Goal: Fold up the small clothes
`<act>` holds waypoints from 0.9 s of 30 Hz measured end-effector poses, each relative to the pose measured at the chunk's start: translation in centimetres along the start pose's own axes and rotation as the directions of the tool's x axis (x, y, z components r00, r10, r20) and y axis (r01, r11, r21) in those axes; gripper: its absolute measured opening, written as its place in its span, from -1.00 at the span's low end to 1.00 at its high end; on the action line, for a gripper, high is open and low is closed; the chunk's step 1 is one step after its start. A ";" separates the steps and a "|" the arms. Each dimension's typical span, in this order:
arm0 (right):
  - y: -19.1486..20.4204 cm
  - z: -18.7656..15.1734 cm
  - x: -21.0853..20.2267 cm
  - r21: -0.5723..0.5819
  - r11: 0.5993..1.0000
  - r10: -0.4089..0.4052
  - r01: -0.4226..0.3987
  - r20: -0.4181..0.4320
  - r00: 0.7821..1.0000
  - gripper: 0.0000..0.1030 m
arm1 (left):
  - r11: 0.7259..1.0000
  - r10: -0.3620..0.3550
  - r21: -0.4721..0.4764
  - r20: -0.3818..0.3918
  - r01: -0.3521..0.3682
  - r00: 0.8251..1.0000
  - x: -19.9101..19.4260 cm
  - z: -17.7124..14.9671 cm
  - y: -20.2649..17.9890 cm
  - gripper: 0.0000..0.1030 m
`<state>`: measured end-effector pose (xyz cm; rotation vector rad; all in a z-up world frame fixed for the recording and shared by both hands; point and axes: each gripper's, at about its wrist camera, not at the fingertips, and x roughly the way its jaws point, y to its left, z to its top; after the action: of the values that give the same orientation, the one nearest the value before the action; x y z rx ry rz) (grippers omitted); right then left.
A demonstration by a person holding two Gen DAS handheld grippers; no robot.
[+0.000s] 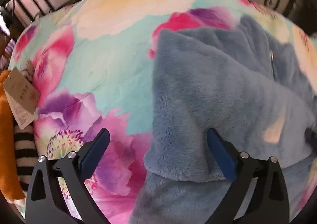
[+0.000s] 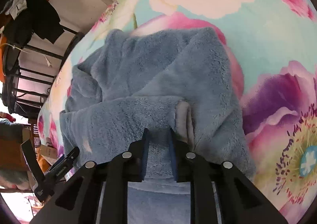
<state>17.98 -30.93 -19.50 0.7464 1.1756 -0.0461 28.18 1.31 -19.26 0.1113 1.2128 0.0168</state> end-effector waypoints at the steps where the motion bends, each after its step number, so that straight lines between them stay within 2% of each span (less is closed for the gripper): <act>1: 0.3 -0.2 -0.5 -0.007 1.000 0.001 -0.001 0.007 1.000 -0.42 | 1.000 0.013 -0.005 0.020 -0.013 1.000 -0.7 0.2 0.2 0.85; 2: 0.8 -0.5 -1.1 -0.022 1.000 0.004 -0.004 0.015 1.000 -0.23 | 0.999 0.037 -0.003 0.056 -0.037 0.998 -1.8 0.2 0.4 0.85; 4: 1.7 -1.2 -1.7 -0.056 0.998 0.010 -0.009 0.016 1.000 -0.16 | 0.999 0.044 0.016 0.069 -0.045 0.997 -2.7 0.0 0.6 0.84; 7: 3.1 -3.0 -2.2 -0.134 0.991 0.006 -0.007 -0.006 1.000 -0.09 | 0.996 0.068 0.058 0.036 -0.070 0.997 -3.0 -1.3 0.7 0.84; 9: 3.7 -4.0 -1.7 -0.179 0.984 -0.021 0.016 -0.029 0.999 0.06 | 0.986 0.129 0.108 0.007 -0.129 0.992 -2.0 -2.6 0.9 0.86; 12: 2.6 -5.3 0.0 -0.227 0.969 -0.120 0.098 -0.088 0.989 0.09 | 0.967 0.229 0.132 -0.066 -0.219 0.971 -0.1 -4.8 1.9 0.87; 14: 1.6 -6.0 -0.4 -0.212 0.968 -0.158 0.137 -0.084 0.984 0.07 | 0.973 0.213 0.104 -0.063 -0.206 0.975 -1.0 -5.6 2.6 0.86; 19: 2.1 -7.4 -5.0 -0.213 0.974 -0.081 0.074 -0.024 0.996 0.17 | 0.974 0.181 0.140 -0.014 -0.178 0.983 -5.0 -7.8 2.3 0.86; 23: 1.7 -10.1 -6.7 -0.188 0.981 -0.047 0.037 -0.051 0.998 0.18 | 0.979 0.142 0.159 -0.062 -0.131 0.988 -6.1 -10.5 2.0 0.86; 27: 1.5 -13.1 -7.5 -0.214 0.976 -0.066 0.049 -0.070 0.995 0.22 | 0.980 0.120 0.169 -0.071 -0.107 0.990 -7.3 -13.6 1.6 0.86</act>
<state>4.80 -25.09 -14.72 0.5292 1.2529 0.0600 12.94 3.42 -16.99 0.3273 1.2868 0.0208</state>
